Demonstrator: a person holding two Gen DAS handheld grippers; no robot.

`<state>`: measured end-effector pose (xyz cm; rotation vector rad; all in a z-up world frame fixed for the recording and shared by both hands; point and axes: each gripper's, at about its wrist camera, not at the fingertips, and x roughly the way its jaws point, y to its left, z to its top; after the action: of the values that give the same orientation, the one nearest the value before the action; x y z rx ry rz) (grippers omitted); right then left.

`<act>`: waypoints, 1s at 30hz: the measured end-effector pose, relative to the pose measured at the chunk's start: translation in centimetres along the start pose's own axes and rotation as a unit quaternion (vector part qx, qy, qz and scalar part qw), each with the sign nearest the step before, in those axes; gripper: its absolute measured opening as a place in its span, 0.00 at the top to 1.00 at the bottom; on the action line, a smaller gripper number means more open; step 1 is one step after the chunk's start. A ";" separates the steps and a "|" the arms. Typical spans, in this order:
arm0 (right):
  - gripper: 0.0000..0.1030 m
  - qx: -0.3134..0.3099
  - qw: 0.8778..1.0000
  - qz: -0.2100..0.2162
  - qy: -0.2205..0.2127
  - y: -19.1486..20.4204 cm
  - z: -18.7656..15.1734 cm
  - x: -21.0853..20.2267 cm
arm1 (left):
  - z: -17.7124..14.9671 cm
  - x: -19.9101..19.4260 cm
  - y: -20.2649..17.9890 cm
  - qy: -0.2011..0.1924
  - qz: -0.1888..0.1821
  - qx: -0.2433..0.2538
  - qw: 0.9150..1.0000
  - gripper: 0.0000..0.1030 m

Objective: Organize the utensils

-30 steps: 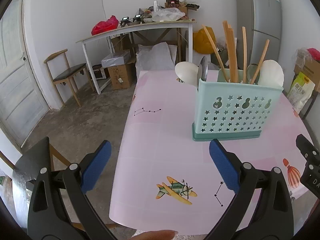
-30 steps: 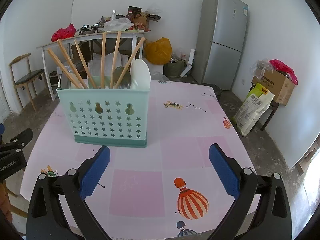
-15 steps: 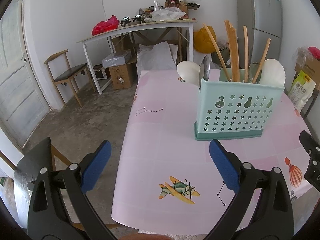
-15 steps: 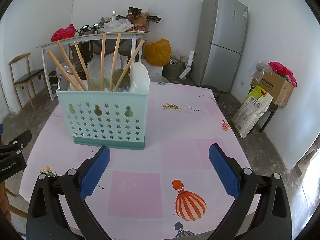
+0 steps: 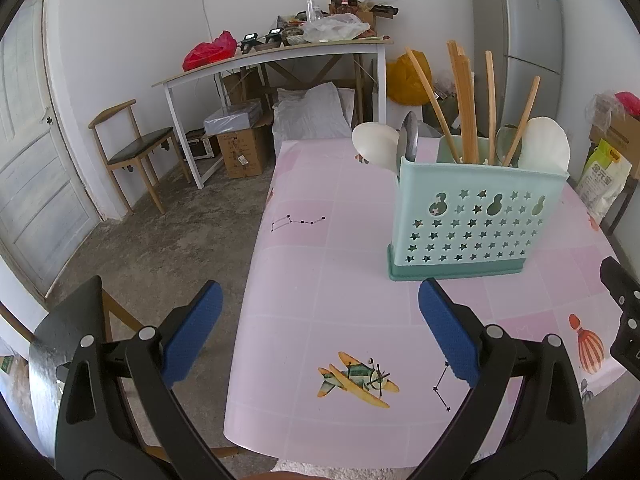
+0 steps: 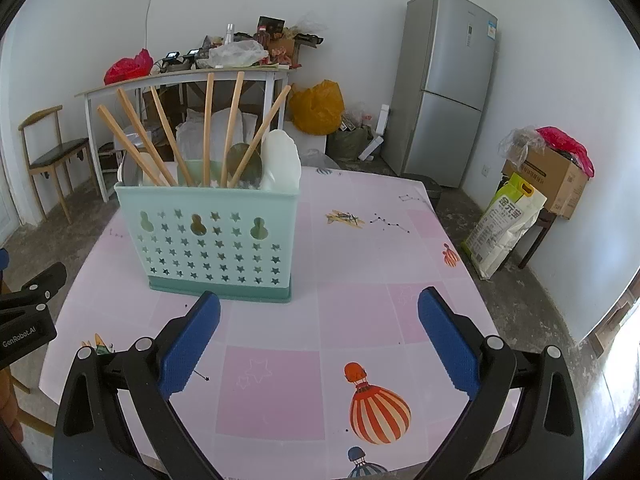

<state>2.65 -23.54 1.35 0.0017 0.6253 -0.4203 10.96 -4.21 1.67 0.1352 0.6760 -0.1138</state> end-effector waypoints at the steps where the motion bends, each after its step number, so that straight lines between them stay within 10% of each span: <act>1: 0.06 0.000 1.000 0.000 0.000 0.0 0.0 0.0 | 0.0 0.0 0.0 0.001 -0.001 0.000 1.000 0.08; 30: 0.06 0.000 1.000 0.001 0.001 0.0 0.1 -0.2 | 0.0 0.1 -0.2 0.003 -0.001 0.001 1.000 0.08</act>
<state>2.55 -23.50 1.52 0.0022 0.6268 -0.4181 10.97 -4.41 1.59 0.1375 0.6815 -0.1165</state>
